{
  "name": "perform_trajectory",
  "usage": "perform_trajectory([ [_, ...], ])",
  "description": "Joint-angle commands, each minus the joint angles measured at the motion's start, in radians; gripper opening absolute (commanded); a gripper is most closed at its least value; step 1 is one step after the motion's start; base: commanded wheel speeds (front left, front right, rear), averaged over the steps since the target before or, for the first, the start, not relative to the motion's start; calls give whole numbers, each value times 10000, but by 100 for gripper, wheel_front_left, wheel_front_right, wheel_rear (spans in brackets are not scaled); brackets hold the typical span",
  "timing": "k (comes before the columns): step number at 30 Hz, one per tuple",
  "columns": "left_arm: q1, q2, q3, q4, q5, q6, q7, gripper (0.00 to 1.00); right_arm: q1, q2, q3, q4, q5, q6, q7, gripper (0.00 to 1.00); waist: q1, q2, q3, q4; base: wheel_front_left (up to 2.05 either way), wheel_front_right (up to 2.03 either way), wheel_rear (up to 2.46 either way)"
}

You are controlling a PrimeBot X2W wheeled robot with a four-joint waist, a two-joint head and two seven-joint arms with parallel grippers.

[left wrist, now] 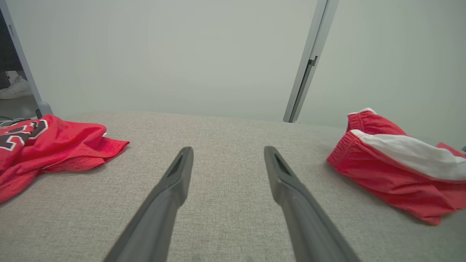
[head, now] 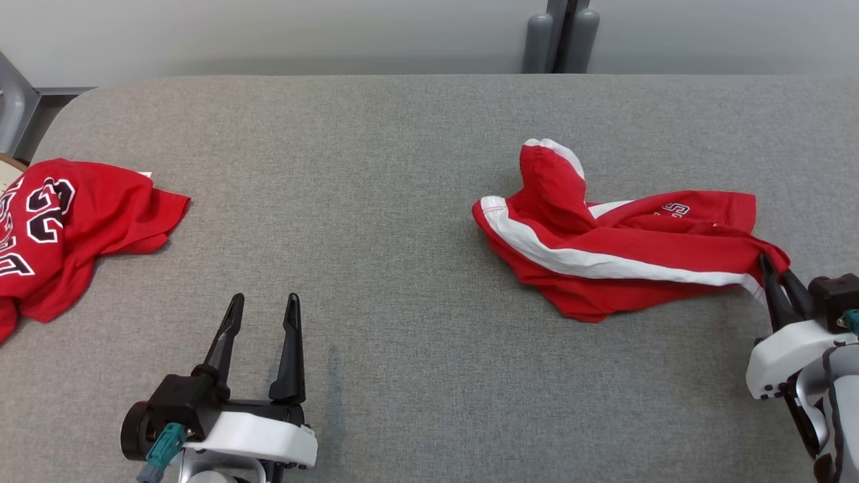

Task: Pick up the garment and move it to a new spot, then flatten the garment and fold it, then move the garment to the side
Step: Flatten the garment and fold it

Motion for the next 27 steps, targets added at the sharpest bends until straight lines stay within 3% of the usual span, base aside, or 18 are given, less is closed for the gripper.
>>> perform_trajectory([
  [1, -198, 34, 41, -47, 40, 14, -20, 100, 37, -45, -137, 117, -68, -1, -76, 0, 0, -1, 8, -13, 0, 0, 0],
  [8, -196, 34, 71, -58, 75, 3, -19, 100, 326, 92, -536, 120, -264, 1, -98, 0, 0, -1, 27, -95, 0, 0, 0],
  [9, -196, 34, 77, -57, 77, 6, -19, 100, 410, 127, -580, 2, -294, 1, -99, 18, 0, -1, 27, -115, 0, 0, 0],
  [10, -197, 35, 80, -58, 81, 9, -19, 100, 486, 168, -639, -140, -292, -1, -100, 18, 0, -1, 29, -138, 0, 0, 0],
  [11, -201, 34, 78, -59, 81, 14, -19, 100, 559, 212, -699, -290, -337, -1, -100, 48, 0, -1, 31, -160, 0, 0, 0],
  [12, -205, 34, 77, -59, 81, 16, -19, 100, 662, 267, -743, -438, -367, 1, -94, 67, 0, -1, 29, -181, 0, 0, 0],
  [13, -209, 34, 75, -57, 83, 16, -19, 100, 737, 341, -772, -578, -346, 1, -93, 67, 0, -1, 27, -204, 0, 0, 0],
  [14, -216, 34, 73, -59, 85, 11, -19, 100, 812, 400, -813, -761, -348, 1, -93, 100, 0, -1, 24, -227, 0, 0, 0],
  [27, -477, 34, -2, 46, 176, -224, -19, 100, 1979, 1188, -1076, -3367, -423, 1, -93, 100, 0, -1, -277, -511, 0, 0, 0],
])
